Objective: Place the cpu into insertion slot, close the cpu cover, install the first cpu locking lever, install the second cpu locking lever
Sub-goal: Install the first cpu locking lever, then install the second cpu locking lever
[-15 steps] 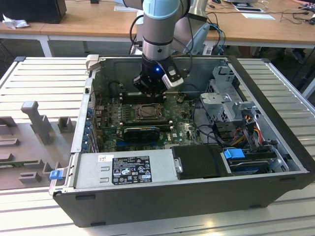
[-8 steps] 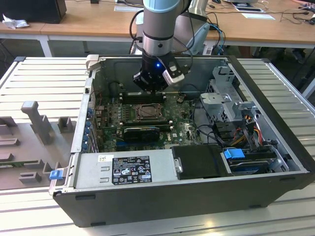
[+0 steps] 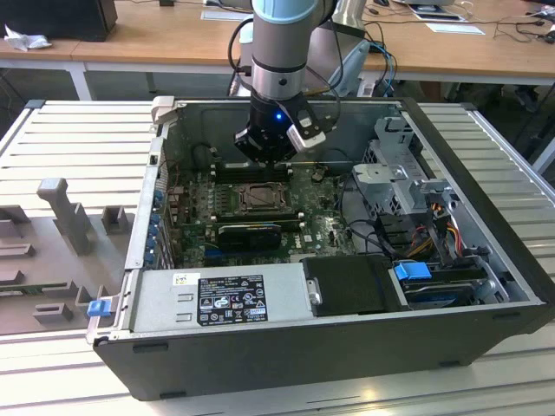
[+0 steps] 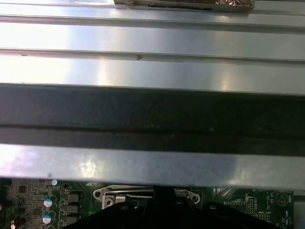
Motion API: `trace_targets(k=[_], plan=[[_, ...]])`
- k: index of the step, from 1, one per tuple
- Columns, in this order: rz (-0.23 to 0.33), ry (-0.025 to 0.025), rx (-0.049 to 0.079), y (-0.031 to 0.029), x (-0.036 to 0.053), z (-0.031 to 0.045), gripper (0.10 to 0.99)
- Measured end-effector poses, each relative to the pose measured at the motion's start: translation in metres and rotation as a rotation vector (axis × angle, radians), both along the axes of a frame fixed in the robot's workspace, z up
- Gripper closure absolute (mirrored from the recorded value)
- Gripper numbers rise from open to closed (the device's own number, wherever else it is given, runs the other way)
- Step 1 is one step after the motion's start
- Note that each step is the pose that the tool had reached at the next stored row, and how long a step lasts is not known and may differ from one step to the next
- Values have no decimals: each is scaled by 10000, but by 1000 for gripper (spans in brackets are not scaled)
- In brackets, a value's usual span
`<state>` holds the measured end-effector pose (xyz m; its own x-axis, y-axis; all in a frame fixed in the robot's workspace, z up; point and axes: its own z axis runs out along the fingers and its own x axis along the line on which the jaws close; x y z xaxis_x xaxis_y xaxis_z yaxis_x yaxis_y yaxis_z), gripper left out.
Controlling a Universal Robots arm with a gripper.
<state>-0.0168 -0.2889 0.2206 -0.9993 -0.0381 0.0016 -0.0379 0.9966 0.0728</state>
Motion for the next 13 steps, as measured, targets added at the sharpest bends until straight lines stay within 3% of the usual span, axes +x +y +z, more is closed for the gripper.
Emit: trace_targets(k=[4, 6, 11, 13], plan=[[0, 1, 0, -15, 0, 0, 980], [0, 1, -1, -72, 0, 6, 980], [-1, 0, 1, -72, 0, 195, 980], [0, 0, 0, -87, 0, 197, 980]])
